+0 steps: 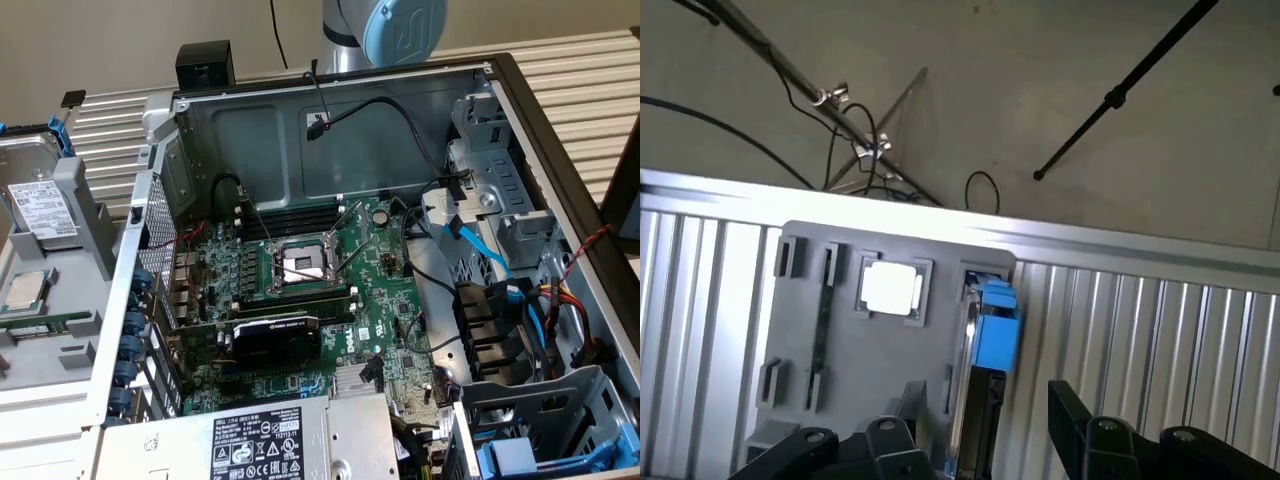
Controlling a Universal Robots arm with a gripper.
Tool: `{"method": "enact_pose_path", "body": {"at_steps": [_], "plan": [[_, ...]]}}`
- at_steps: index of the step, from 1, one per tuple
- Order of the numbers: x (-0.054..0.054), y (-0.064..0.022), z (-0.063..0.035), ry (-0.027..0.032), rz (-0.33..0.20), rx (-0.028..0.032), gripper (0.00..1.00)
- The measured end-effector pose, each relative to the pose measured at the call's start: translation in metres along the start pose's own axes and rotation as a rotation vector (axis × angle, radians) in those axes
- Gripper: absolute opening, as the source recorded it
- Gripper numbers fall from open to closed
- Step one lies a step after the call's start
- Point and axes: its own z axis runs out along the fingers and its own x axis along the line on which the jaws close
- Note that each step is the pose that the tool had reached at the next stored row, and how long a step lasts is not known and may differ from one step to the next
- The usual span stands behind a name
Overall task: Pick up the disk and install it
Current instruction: 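Pick up the disk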
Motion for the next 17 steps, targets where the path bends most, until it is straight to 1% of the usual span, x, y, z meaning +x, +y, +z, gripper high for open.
{"method": "enact_pose_path", "body": {"at_steps": [1,3,7,9,11,12,13,15,16,17], "plan": [[0.000,0.0000,0.0010,-0.0003,0.012,-0.0017,0.60],[0.000,-0.0001,0.0034,-0.0011,0.034,-0.0070,0.60],[0.000,0.0000,0.0080,-0.0030,0.064,-0.0221,0.60],[0.000,-0.0001,0.0115,-0.0035,0.075,-0.0261,0.60],[0.000,0.0001,0.0150,-0.0038,0.079,-0.0279,0.60],[0.000,0.0003,0.0167,-0.0039,0.080,-0.0301,0.60],[0.000,0.0003,0.0177,-0.0043,0.082,-0.0358,0.60],[0.000,0.0003,0.0192,-0.0056,0.085,-0.0545,0.60],[0.000,0.0003,0.0203,-0.0059,0.086,-0.0599,0.60],[0.000,0.0003,0.0216,-0.0061,0.086,-0.0607,0.60]]}}
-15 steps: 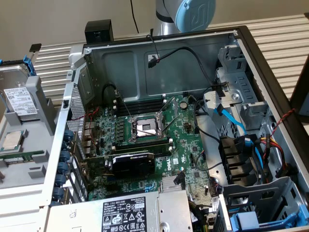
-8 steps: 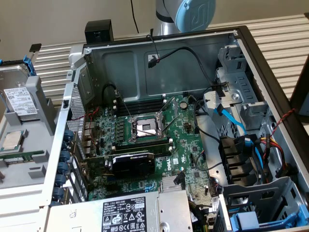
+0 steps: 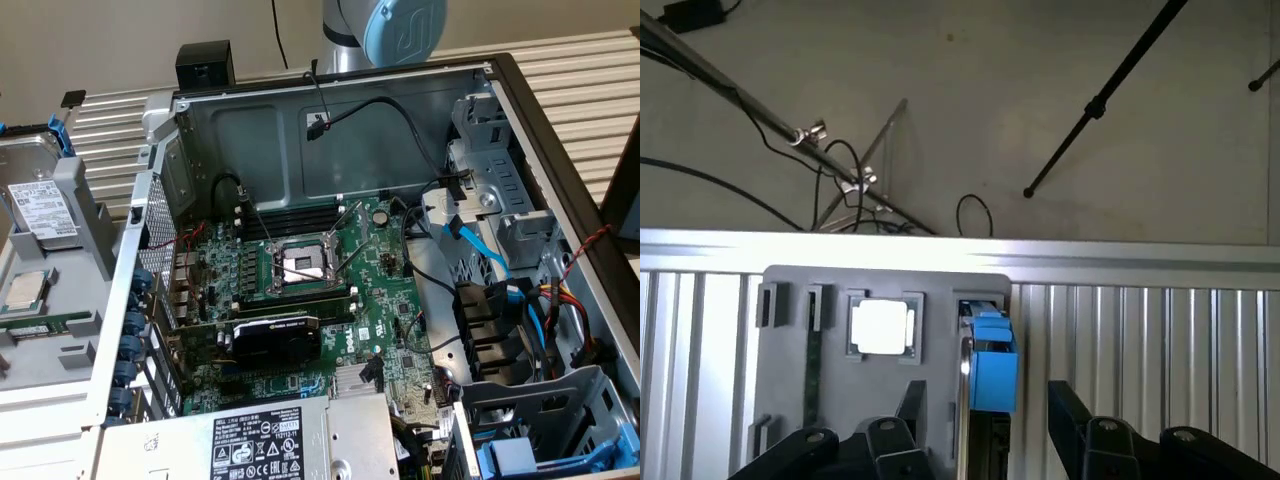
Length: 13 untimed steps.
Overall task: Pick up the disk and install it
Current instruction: 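Pick up the disk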
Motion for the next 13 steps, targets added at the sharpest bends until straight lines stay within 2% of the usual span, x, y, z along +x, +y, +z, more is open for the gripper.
{"method": "enact_pose_path", "body": {"at_steps": [2,4,6,10,13], "plan": [[0.000,0.0000,0.0020,-0.0001,0.000,-0.0002,0.60],[0.000,0.0024,0.0053,-0.0001,0.000,0.0024,0.60],[0.000,0.0063,0.0082,-0.0002,-0.001,0.0081,0.60],[0.000,0.0117,0.0125,0.0001,-0.005,0.0270,0.60],[0.000,0.0116,0.0169,0.0007,-0.013,0.0318,0.60]]}}
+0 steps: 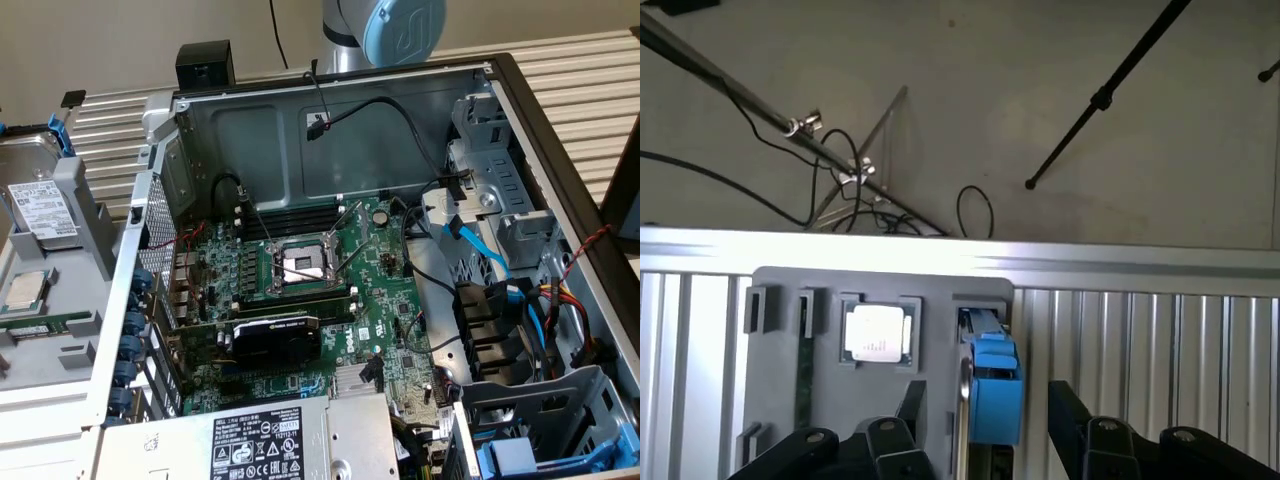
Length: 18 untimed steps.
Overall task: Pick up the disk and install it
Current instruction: 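Pick up the disk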
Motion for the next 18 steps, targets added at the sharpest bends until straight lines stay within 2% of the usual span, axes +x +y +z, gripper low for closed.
{"method": "enact_pose_path", "body": {"at_steps": [3,7,12,14,16,18], "plan": [[0.000,-0.0002,0.0054,0.0005,-0.012,0.0012,0.60],[0.000,-0.0003,0.0086,-0.0002,-0.054,0.0015,0.60],[0.000,-0.0008,0.0159,-0.0017,-0.057,0.0021,0.60],[0.000,-0.0011,0.0189,-0.0062,-0.056,0.0023,0.60],[0.000,-0.0022,0.0215,-0.0153,-0.056,0.0028,0.60],[0.000,-0.0025,0.0244,-0.0207,-0.055,0.0031,0.60]]}}
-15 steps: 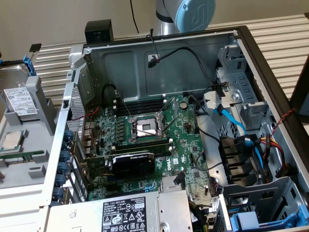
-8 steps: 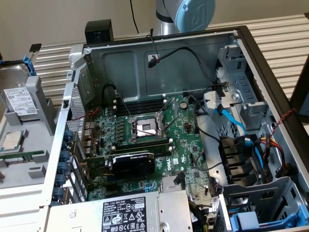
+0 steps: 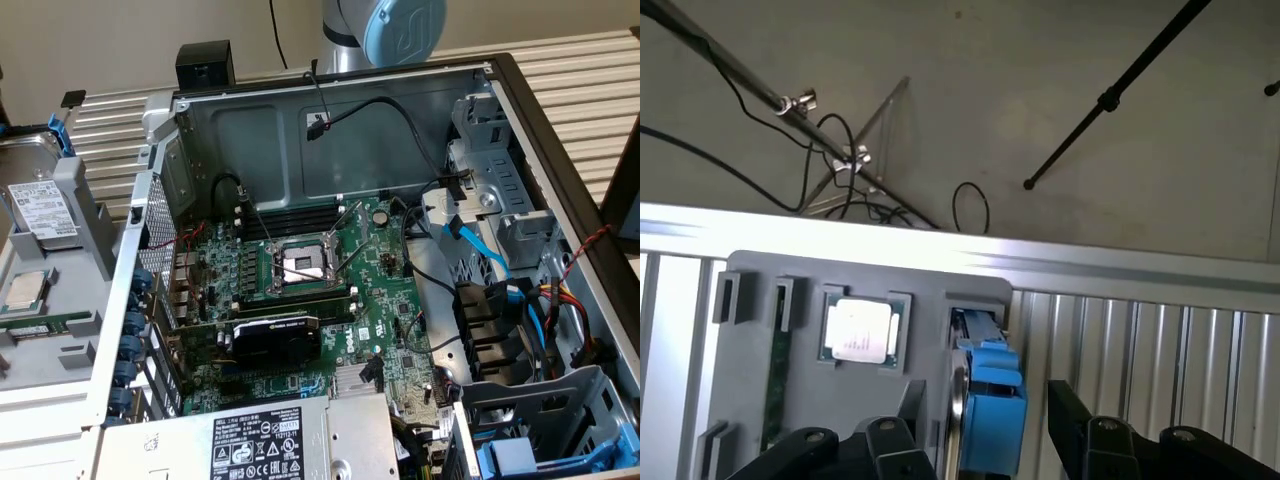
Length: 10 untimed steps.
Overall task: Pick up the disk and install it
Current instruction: 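Pick up the disk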
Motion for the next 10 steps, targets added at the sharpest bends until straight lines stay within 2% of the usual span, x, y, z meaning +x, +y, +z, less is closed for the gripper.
{"method": "enact_pose_path", "body": {"at_steps": [3,6,10], "plan": [[0.0003,-0.0003,0.0036,-0.0007,0.002,-0.0022,0.60],[0.0011,-0.0007,0.0058,-0.0013,0.002,-0.0109,0.60],[0.0022,-0.0011,0.0112,-0.0017,0.002,-0.0112,0.60]]}}
